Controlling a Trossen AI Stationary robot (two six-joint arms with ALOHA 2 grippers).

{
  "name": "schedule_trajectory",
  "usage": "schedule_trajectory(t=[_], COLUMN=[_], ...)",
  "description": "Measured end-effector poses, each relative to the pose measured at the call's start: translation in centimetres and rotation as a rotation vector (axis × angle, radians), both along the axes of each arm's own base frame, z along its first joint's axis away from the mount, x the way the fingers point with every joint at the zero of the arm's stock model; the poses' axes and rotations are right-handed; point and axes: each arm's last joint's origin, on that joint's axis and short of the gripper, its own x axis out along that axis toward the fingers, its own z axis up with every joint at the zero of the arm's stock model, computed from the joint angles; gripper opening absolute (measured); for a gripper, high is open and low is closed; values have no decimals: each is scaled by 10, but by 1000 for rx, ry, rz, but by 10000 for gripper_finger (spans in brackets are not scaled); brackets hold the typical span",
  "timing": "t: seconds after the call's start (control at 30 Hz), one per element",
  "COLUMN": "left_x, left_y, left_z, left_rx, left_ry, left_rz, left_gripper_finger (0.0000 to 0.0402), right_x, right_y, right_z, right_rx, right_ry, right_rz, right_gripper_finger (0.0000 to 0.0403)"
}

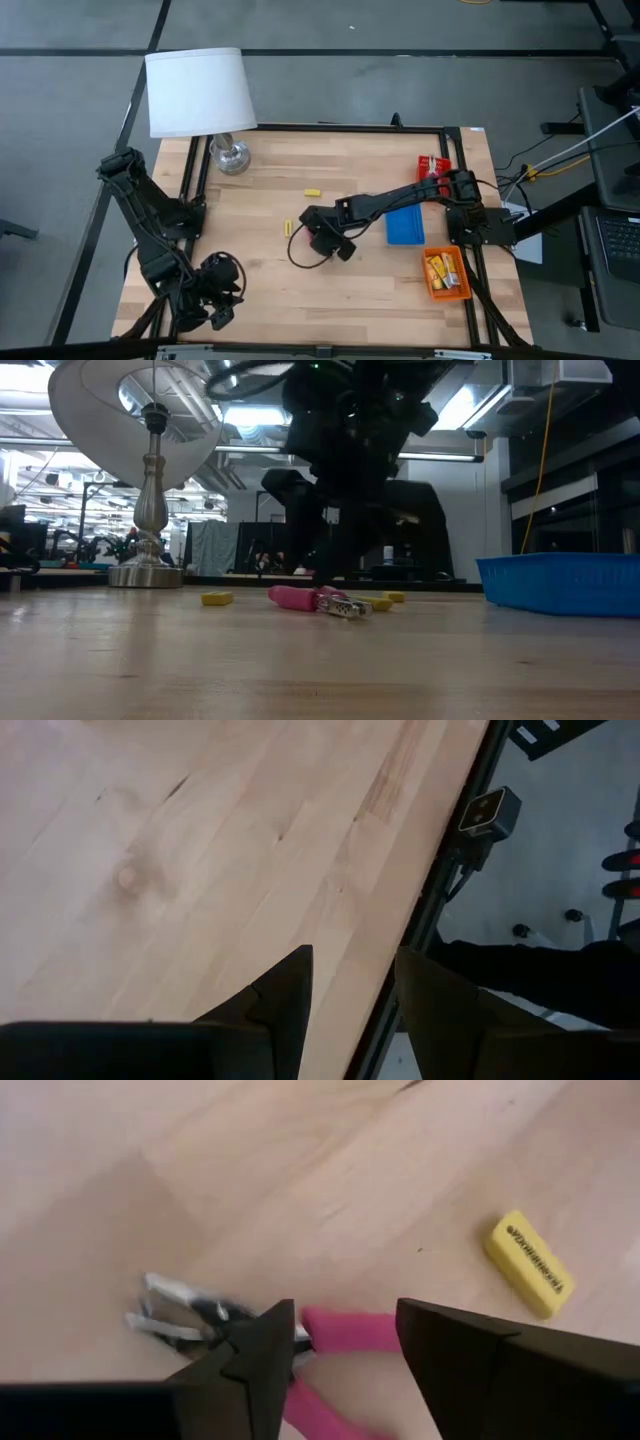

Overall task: Pick & Place School Supplies
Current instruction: Put the pink hole puncher into the red bin

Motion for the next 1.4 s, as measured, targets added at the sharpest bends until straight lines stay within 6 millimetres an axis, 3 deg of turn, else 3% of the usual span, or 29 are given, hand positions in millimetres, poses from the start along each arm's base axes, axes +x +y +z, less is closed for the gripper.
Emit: schedule_trajectory(t=[0.1, 0.4, 0.53, 0.87, 1.4], left_x=[0, 1, 1, 1, 2], left_y=[0, 1, 1, 2, 0], left_z=[0, 0, 1, 1, 2], left_rx=[6, 25, 36, 71, 61], left_ry=[-10, -31, -41, -69, -75], left_rz=[5, 11, 10, 4, -6], left_gripper_finger=[141, 141, 141, 141, 141], right_x=[2, 16, 17, 19, 14], right_y=[4, 6, 10, 16, 14], right_z=[1, 22, 24, -12, -14], right_rx=[85, 592, 702, 611, 533], right_ry=[5, 80, 106, 121, 90], right_rz=[-162, -971, -1171, -1302, -1400], right_gripper_finger=[188, 185, 185, 185, 184])
